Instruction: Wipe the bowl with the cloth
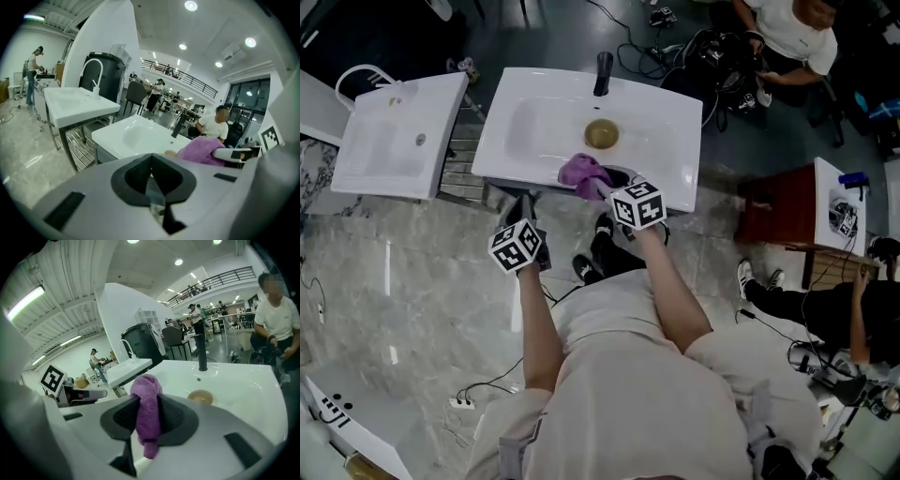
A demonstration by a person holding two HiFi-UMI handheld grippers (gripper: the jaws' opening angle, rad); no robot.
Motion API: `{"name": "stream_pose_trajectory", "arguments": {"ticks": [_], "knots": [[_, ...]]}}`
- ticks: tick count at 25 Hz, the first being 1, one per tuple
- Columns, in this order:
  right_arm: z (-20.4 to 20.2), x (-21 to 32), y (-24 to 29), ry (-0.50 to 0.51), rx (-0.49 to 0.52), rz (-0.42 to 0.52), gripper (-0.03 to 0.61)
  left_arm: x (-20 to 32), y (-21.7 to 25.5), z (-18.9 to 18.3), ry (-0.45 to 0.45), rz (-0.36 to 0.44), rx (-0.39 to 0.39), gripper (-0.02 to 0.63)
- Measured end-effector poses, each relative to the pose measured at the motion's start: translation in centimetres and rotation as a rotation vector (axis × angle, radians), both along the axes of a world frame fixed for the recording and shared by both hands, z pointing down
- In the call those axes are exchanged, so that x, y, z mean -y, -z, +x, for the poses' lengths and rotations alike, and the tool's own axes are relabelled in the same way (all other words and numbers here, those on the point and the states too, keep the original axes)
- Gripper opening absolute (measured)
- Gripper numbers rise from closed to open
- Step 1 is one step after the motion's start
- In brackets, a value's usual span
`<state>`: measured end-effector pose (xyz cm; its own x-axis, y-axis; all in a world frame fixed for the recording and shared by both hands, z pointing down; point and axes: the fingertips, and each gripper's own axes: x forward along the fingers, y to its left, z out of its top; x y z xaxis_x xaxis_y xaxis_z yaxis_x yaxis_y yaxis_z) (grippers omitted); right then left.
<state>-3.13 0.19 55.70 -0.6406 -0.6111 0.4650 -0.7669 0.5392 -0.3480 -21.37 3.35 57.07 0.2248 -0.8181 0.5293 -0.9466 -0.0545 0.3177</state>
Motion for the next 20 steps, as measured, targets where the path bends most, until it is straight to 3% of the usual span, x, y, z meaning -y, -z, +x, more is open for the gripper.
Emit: {"name": "stream_pose_trajectory", "arguments": {"ticks": [10,20], "knots": [[4.1,5.7,1.0,-0.078,0.004,0.02,0.092,6.6,0.1,4.0,-0.107,-0.013,0.024,0.006],[6.8,11.4,0.7,-0.044,-0.018,0.006,0.092,14.4,0.7,7.4,-0.212,-0.008,0.077,0.006]]}}
